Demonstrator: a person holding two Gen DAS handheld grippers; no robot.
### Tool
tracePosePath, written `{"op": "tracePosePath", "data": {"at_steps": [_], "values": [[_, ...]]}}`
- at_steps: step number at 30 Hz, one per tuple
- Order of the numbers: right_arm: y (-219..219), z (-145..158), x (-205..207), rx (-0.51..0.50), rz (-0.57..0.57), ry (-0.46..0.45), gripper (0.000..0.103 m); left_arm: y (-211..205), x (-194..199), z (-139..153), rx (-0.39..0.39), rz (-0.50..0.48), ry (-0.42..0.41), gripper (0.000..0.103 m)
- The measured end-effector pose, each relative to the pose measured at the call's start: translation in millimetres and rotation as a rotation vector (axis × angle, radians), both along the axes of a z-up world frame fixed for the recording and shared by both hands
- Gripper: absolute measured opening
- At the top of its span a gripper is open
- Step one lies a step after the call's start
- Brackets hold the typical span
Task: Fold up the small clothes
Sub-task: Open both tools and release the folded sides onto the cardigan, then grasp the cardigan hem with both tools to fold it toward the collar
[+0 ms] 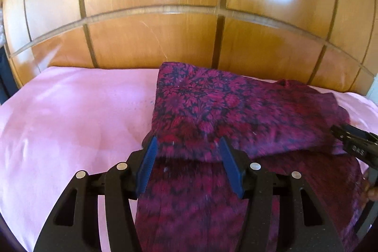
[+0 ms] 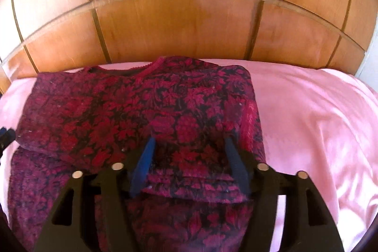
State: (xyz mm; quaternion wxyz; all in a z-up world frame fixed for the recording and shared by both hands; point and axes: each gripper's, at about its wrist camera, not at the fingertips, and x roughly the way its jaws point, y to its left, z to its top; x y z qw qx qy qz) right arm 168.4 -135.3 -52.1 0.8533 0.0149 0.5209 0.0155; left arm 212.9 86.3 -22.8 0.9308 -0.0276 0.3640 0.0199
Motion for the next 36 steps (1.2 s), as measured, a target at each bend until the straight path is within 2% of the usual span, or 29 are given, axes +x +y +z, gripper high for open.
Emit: {"op": "tracePosePath", "data": {"at_steps": [3, 5, 6, 12, 16, 23, 29, 32, 34, 36], "values": [[-0.4, 9.6, -14.1, 0.009, 0.004, -0.01, 0.069, 2.1, -21.8, 4.9, -0.004, -0.006, -0.021, 0.054], [-0.2, 13.8, -23.2, 0.012, 0.007, 0.001, 0.078, 0.3, -31.5, 8.2, -0.003, -0.007, -0.029, 0.054], [-0.7, 14.8, -27.0, 0.011, 0.005, 0.008, 0.082, 1.1, -38.2, 9.8, -0.006, -0.009, -0.031, 0.059], [-10.9, 4.1, -51.3, 0.039, -0.012, 0.088, 0.082, 4.4, -68.6, 11.3, -0.006, -0.011, -0.039, 0.062], [-19.4, -0.9, -73.3, 0.045, -0.004, 0.128, 0.082, 9.5, -79.5, 4.9, -0.028, -0.003, -0.012, 0.062], [-26.5, 12.0, -107.1, 0.064, 0.041, 0.123, 0.082, 21.4, -100.5, -23.3, -0.048, -0.006, 0.076, 0.062], [-57.0, 24.5, -139.2, 0.16, -0.041, 0.111, 0.083, 48.0, -130.8, -36.3, -0.099, -0.001, 0.123, 0.062], [-68.4, 21.8, -157.4, 0.24, -0.06, 0.149, 0.078, 58.3, -147.9, -42.7, -0.147, -0.023, 0.156, 0.062], [-72.6, 19.4, -168.6, 0.284, -0.061, 0.177, 0.066, 60.3, -159.9, -48.1, -0.17, -0.044, 0.185, 0.062], [-74.3, 17.7, -182.7, 0.306, -0.056, 0.202, 0.059, 60.3, -173.2, -50.7, -0.197, -0.071, 0.196, 0.058]]}}
